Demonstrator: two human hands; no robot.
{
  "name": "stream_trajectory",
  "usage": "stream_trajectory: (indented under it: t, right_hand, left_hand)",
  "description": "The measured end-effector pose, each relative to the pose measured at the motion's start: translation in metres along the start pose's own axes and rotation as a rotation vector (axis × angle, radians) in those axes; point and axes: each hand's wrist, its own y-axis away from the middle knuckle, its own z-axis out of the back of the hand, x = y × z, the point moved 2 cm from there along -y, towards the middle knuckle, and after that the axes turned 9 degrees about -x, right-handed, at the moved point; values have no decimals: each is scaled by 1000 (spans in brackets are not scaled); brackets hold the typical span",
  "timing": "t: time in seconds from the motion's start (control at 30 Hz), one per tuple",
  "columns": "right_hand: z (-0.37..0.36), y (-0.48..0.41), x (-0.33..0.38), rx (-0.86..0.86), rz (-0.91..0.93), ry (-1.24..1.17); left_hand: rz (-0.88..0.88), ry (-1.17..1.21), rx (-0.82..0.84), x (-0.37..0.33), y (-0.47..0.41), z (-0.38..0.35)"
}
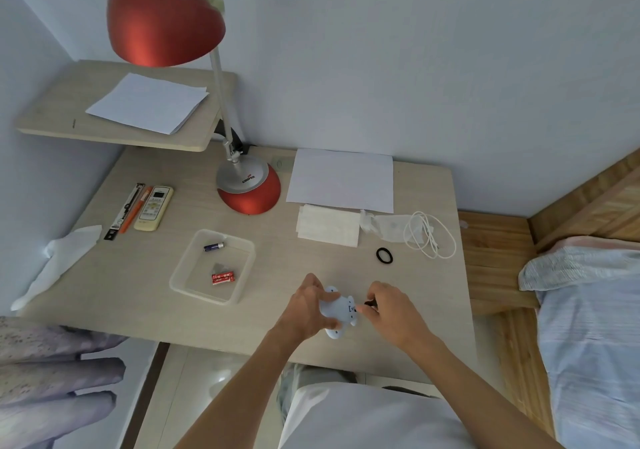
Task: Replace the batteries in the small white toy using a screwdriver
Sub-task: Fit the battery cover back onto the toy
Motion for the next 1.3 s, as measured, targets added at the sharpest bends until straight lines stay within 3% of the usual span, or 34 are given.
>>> stream_trajectory:
  t: [0.13,0.4,0.73,1.07,1.3]
  right_hand:
    - [-1,-1,1,8,-38,53]
    - [-5,10,-2,-153,0,-132]
    - [-2,8,-3,-86,-61,53]
    - [-4,17,-5,-120,-11,-119]
    - [-4,13,-5,-70,-52,114]
  left_hand:
    - [2,1,-1,-1,1,0]
    - [-6,-21,7,1,1,2]
    - [-24,-32,11,1,-1,1]
    - [-21,-10,15,7,-1,-1]
    - [-27,-11,15,12,0,-1]
